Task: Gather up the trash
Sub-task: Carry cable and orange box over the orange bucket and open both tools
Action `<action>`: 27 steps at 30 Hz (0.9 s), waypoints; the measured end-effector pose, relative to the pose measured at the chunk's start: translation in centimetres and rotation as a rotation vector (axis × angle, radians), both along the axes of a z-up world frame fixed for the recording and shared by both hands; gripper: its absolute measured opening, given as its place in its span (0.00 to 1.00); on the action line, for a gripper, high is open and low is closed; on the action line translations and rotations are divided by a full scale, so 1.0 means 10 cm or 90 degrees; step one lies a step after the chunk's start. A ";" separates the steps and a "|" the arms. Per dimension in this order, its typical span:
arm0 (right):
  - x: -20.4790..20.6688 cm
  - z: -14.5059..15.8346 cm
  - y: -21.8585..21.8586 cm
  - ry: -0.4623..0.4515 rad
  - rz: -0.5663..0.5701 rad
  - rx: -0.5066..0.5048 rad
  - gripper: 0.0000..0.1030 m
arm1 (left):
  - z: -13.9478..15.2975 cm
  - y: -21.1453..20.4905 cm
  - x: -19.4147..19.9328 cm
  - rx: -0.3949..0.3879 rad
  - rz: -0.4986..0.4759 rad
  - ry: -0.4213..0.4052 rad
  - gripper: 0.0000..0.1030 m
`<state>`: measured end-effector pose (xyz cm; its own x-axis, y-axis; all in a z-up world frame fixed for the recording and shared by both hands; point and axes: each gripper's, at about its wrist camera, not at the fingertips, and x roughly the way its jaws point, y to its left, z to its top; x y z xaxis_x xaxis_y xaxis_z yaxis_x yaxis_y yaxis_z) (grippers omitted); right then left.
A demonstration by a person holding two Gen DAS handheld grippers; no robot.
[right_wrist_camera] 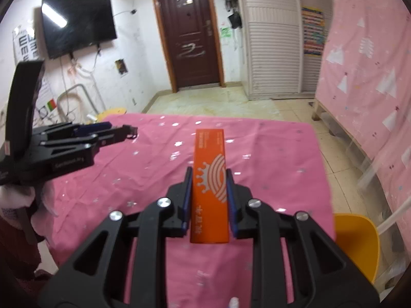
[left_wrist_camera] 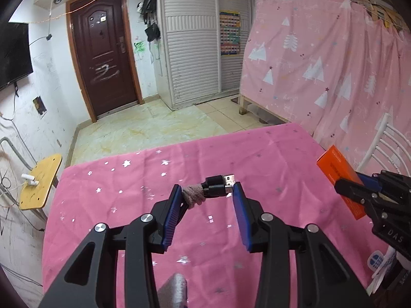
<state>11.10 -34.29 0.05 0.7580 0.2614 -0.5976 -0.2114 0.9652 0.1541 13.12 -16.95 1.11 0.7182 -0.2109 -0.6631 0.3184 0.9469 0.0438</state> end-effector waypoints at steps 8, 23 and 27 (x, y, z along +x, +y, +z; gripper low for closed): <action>-0.22 0.01 -0.72 -0.025 -0.093 0.032 0.22 | 0.07 -0.69 -0.15 0.017 -0.067 -0.010 0.32; -0.48 -0.30 -1.68 -0.008 -0.227 0.046 0.22 | 0.07 -1.76 -0.42 -0.012 -0.200 0.010 0.32; -0.47 -0.49 -1.92 0.013 -0.252 0.063 0.22 | 0.06 -1.98 -0.45 -0.020 -0.222 0.019 0.32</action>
